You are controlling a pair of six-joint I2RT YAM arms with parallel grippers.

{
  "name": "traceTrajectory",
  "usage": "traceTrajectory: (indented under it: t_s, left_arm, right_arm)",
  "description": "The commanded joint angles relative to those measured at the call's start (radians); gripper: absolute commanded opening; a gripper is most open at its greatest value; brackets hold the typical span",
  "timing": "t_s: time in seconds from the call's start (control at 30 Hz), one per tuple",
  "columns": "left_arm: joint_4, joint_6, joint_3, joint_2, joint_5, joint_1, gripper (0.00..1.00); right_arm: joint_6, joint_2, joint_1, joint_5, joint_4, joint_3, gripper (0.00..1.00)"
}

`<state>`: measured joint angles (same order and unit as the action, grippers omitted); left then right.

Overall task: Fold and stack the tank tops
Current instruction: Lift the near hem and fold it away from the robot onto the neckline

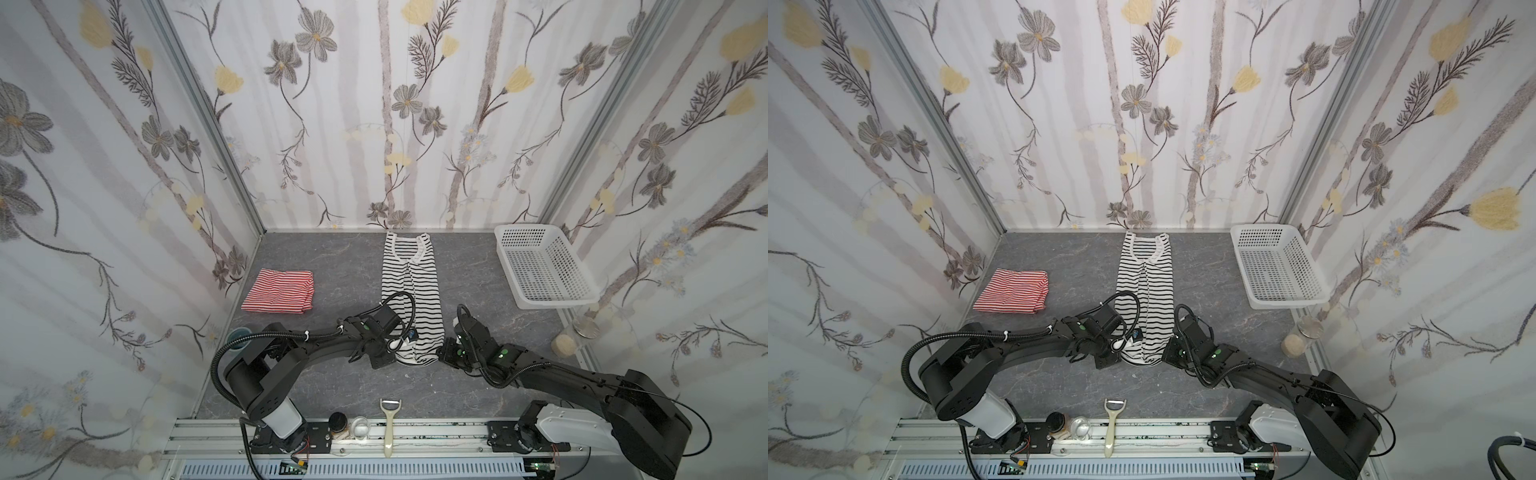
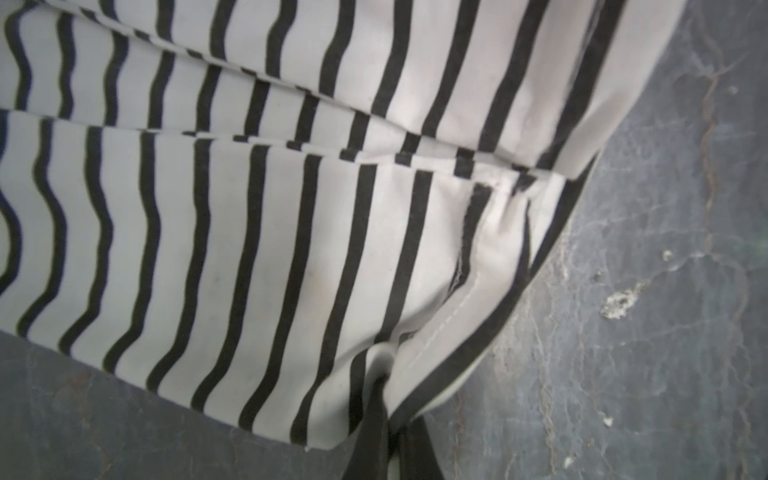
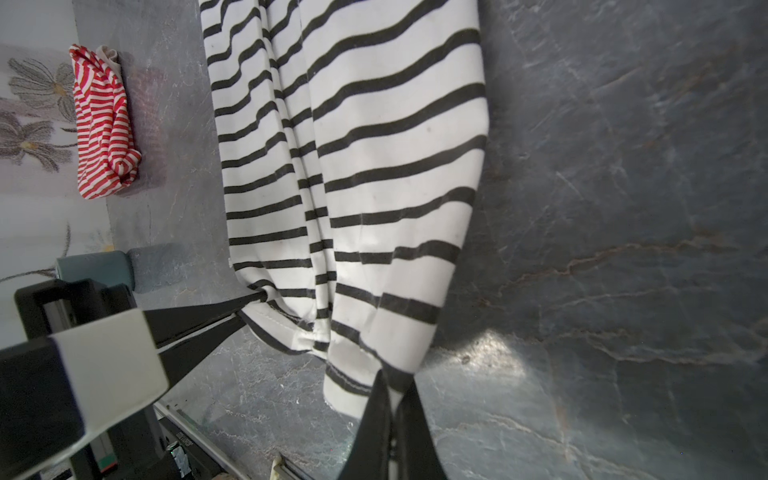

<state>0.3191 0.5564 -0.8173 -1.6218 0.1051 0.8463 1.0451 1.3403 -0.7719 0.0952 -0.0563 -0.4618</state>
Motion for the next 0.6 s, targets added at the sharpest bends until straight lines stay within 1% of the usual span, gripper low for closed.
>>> traceTrajectory:
  t_s: [0.0,0.07,0.23,0.3,0.43,0.57]
  left_arm:
    - [0.084,0.025,0.008,0.001,-0.018,0.018,0.00]
    - [0.108,0.016,-0.004,0.026,0.039,0.026,0.00]
    - [0.250,-0.002,-0.073,0.100,0.279,0.030,0.00]
    - [0.312,-0.005,-0.104,0.116,0.335,0.030,0.00]
    - [0.381,-0.003,-0.145,0.152,0.362,0.029,0.00]
    - [0.410,-0.001,-0.204,0.169,0.329,-0.001,0.00]
  right_arm:
    - [0.006,-0.023,0.000,-0.011,-0.017,-0.003,0.00]
    - [0.010,-0.054,-0.003,-0.013,-0.035,0.003,0.00]
    - [0.034,-0.141,-0.006,0.001,-0.129,0.003,0.00]
    - [0.048,-0.184,-0.007,0.000,-0.164,0.003,0.00]
    - [0.058,-0.257,-0.009,0.004,-0.227,-0.033,0.00]
    - [0.047,-0.281,-0.005,0.010,-0.267,-0.116,0.00]
